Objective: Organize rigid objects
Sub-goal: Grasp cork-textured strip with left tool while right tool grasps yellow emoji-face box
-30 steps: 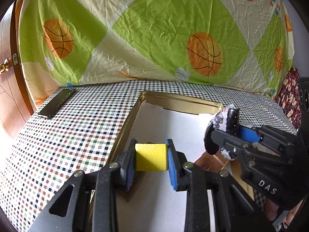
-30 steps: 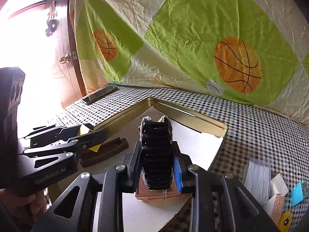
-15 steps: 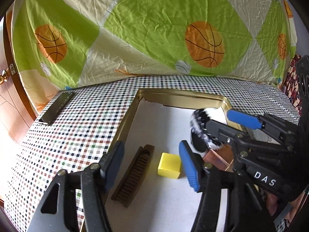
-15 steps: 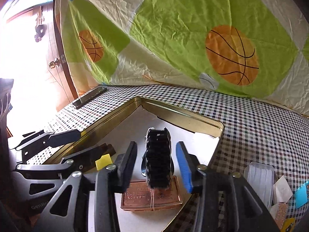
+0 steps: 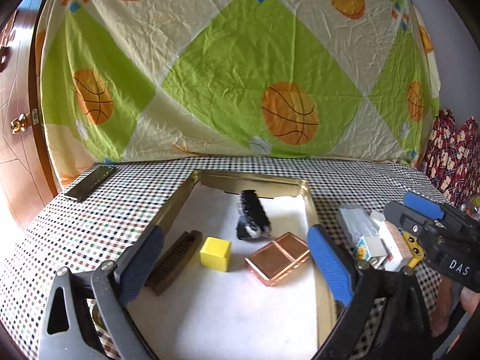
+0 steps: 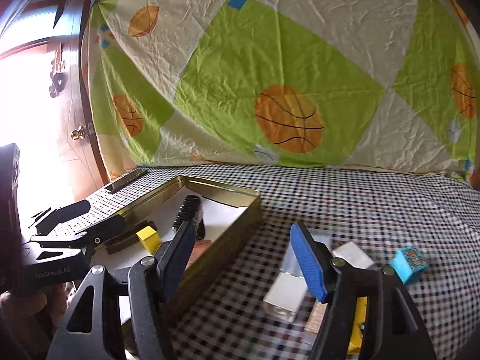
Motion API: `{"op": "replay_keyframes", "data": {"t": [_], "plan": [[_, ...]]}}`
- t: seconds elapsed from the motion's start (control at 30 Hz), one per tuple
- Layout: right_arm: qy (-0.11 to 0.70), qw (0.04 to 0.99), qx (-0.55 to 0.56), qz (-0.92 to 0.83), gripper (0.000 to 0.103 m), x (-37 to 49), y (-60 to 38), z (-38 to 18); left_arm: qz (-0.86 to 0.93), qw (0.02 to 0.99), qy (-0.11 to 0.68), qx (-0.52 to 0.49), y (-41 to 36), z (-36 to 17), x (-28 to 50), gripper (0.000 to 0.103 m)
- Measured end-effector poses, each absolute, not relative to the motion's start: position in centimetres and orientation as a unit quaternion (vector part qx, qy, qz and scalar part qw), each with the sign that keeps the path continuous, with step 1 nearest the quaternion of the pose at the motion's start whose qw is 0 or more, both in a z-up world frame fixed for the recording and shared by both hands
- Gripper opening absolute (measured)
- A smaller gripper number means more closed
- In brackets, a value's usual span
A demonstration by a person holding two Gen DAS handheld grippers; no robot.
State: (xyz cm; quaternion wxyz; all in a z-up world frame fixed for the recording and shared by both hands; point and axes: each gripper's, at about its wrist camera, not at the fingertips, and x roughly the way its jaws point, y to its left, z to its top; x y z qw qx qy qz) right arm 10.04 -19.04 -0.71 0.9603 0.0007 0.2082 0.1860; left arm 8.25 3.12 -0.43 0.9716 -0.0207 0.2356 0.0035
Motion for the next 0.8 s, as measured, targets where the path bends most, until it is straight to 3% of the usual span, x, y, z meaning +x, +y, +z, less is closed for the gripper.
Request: {"op": "replay_keyframes", "data": {"t": [0.43, 0.8], "plan": [[0.24, 0.968, 0.061, 0.049, 0.069, 10.0, -29.5, -2.6, -0.093, 0.964, 0.247, 0.027, -8.5, -1.4, 8.4, 0.095], [0.269, 0.959, 0.075, 0.038, 0.069, 11.0, -29.8, -3.3, -0.144, 0.943, 0.297, 0.042, -13.5, -3.0, 10.3, 0.064]]}}
